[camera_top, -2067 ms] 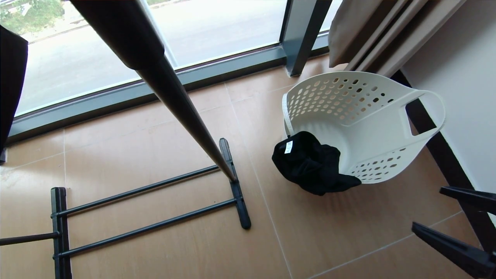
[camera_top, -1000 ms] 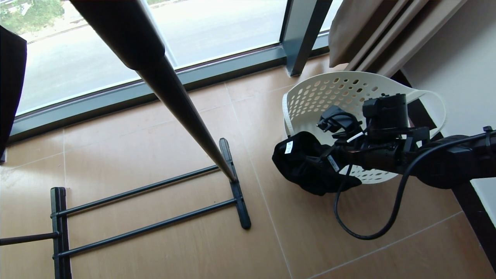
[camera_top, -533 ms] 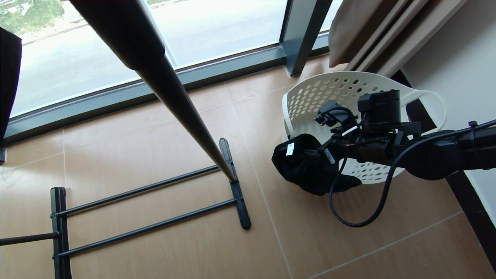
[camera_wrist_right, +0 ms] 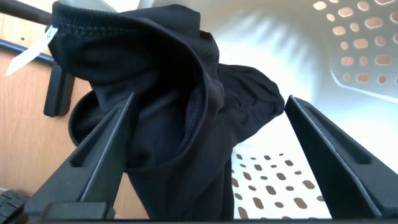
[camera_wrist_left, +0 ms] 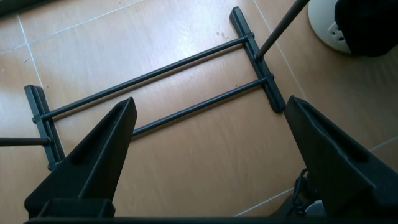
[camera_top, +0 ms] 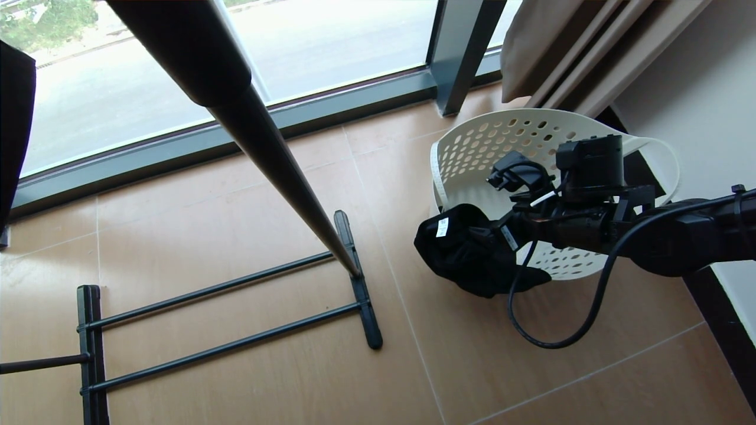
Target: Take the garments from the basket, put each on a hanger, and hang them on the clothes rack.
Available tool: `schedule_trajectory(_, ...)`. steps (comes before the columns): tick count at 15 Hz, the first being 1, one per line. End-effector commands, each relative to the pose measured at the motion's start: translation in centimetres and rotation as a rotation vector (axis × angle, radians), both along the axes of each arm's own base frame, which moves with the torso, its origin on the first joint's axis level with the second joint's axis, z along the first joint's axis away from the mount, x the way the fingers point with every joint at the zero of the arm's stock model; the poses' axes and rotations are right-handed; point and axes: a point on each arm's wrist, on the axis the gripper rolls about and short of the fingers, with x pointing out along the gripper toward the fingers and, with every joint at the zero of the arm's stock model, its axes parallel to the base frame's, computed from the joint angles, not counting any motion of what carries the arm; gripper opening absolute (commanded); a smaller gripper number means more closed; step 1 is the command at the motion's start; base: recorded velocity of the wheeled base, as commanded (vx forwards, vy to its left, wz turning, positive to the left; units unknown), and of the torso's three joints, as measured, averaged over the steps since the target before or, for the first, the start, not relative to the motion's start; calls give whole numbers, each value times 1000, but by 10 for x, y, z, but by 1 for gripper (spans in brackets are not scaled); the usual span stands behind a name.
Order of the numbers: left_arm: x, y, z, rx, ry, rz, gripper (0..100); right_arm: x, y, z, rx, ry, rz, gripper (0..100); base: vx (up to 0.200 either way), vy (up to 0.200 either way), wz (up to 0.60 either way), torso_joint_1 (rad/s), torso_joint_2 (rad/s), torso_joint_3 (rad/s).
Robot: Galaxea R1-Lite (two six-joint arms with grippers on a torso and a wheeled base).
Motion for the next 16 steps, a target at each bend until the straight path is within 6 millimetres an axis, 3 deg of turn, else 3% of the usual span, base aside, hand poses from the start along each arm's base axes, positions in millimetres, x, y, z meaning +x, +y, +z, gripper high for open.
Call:
schedule_trajectory(1, 0, 0, 0, 0, -1, 0, 100, 4, 1, -3, -1, 4, 0, 100, 0, 0, 0, 0, 0, 0)
schedule_trajectory(7, 0, 0, 0, -2, -1, 0, 100, 23, 2, -10, -3, 5, -20, 100, 0, 0, 0, 0, 0, 0)
schedule_trajectory(13, 0, 0, 0, 0, 1, 0, 100, 28, 2, -15, 7, 9, -23, 100, 0, 0, 0, 0, 0, 0)
schedule_trajectory(14, 0, 0, 0, 0, -1, 0, 100, 29, 2, -15, 19, 1, -25, 0, 0, 0, 0, 0, 0, 0)
schedule_trajectory(16, 0, 0, 0, 11, 2, 2, 100, 26, 2, -19, 63, -11, -38, 0, 0, 0, 0, 0, 0, 0)
